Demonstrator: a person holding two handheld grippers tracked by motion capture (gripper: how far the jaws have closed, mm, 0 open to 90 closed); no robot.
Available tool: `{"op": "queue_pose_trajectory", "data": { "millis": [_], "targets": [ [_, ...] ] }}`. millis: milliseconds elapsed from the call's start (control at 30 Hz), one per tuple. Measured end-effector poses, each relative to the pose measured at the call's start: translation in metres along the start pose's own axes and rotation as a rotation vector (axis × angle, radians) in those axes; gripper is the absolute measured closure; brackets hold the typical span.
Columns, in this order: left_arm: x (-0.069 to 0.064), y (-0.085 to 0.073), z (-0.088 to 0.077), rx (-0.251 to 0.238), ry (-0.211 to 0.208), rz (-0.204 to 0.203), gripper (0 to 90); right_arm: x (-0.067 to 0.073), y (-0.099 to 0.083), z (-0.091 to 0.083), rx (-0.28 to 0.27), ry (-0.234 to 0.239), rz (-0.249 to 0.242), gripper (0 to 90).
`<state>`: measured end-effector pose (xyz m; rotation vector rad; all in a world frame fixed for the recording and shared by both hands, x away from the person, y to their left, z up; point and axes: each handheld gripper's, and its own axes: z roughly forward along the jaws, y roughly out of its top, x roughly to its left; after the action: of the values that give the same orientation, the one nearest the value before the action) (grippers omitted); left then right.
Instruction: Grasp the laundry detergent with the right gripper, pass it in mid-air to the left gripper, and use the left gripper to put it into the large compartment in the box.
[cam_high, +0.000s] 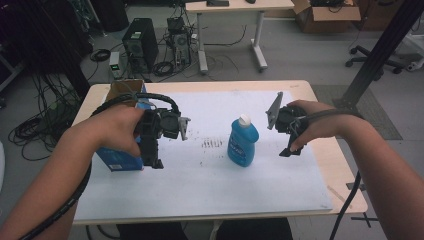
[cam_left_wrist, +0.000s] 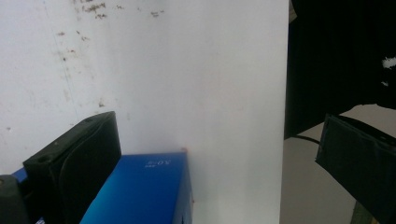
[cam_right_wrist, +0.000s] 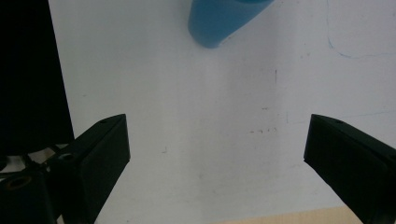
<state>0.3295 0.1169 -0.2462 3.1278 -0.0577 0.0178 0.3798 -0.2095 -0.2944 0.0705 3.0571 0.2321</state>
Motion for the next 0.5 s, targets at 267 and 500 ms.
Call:
{"op": "queue_pose_trajectory", "data": {
  "millis": [267,500],
  "targets": [
    [0.004,-0.007,0.005,-0.006,0.0,0.001,0.2,0.007,-0.001,0.014,-0.03,0.006,0.032,6.2],
    [0.004,-0.01,0.007,-0.029,0.007,0.005,0.2,0.01,-0.004,0.024,-0.077,0.031,0.07,6.3]
  ]
}}
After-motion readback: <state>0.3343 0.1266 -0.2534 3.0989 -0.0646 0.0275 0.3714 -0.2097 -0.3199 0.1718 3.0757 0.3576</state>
